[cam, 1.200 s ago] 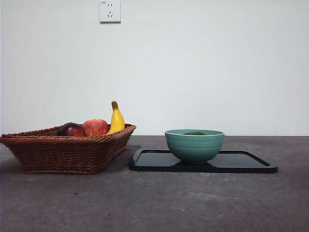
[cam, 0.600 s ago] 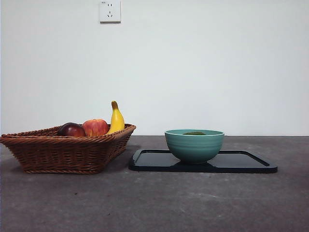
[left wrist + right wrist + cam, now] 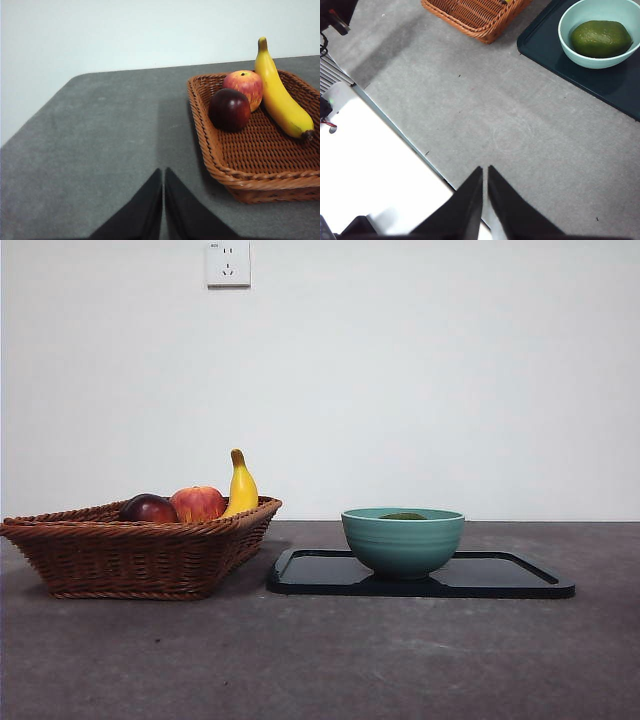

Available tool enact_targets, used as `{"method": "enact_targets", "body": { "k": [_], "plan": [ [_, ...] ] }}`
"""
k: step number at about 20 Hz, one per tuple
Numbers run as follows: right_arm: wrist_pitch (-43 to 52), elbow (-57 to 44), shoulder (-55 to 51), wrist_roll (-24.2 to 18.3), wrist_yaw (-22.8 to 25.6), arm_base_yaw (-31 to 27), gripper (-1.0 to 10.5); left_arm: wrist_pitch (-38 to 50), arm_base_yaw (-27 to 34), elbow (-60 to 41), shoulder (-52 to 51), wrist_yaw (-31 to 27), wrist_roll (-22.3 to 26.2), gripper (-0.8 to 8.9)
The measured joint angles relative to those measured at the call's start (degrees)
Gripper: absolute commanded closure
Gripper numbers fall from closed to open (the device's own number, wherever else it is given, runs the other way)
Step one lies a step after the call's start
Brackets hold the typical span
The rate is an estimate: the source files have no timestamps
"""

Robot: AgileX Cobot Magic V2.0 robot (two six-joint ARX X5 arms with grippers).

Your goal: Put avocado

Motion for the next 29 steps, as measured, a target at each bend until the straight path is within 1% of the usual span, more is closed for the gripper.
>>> {"method": "enact_targets", "body": {
  "k": [2, 5, 17, 19, 21, 23, 24, 26, 29],
  "plan": [
    [0.0, 0.0, -0.02, 0.0, 0.02, 0.0, 9.4, -2.36, 0.0, 0.0, 0.0, 0.0, -1.2, 8.07],
    [0.0, 0.0, 0.0, 0.0, 0.0, 0.02, 9.4, -2.36, 0.0, 0.0, 0.0, 0.0, -1.97, 8.07],
    [0.0, 0.0, -0.02, 0.0, 0.02, 0.02, 9.4, -2.36, 0.0, 0.0, 0.0, 0.0, -2.01, 8.07],
    [0.52, 0.0, -0.5, -1.29, 0.7, -1.16, 9.4, -2.36, 0.0, 0.0, 0.0, 0.0, -2.03, 8.07],
    [5.09, -0.85, -2.71, -2.75, 1.09, -6.88, 9.4, -2.36, 0.0, 0.0, 0.0, 0.0, -2.03, 8.07],
    [13.4, -4.61, -6.82, -2.78, 0.15, -14.45, 9.4, -2.34, 0.0, 0.0, 0.0, 0.0, -2.03, 8.07],
    [19.34, -8.24, -10.08, -2.78, 0.09, -19.3, 9.4, -2.34, 0.0, 0.0, 0.02, 0.0, -2.03, 8.07],
    [28.37, -15.63, -16.02, -3.37, 0.09, -26.47, 9.4, -2.32, 0.0, 0.0, 0.0, 0.0, -2.03, 8.07],
    [40.19, -27.06, -22.97, -4.63, 0.09, -34.58, 9.4, -2.27, 0.0, 0.0, 0.02, 0.0, -2.03, 8.07]
  ]
}}
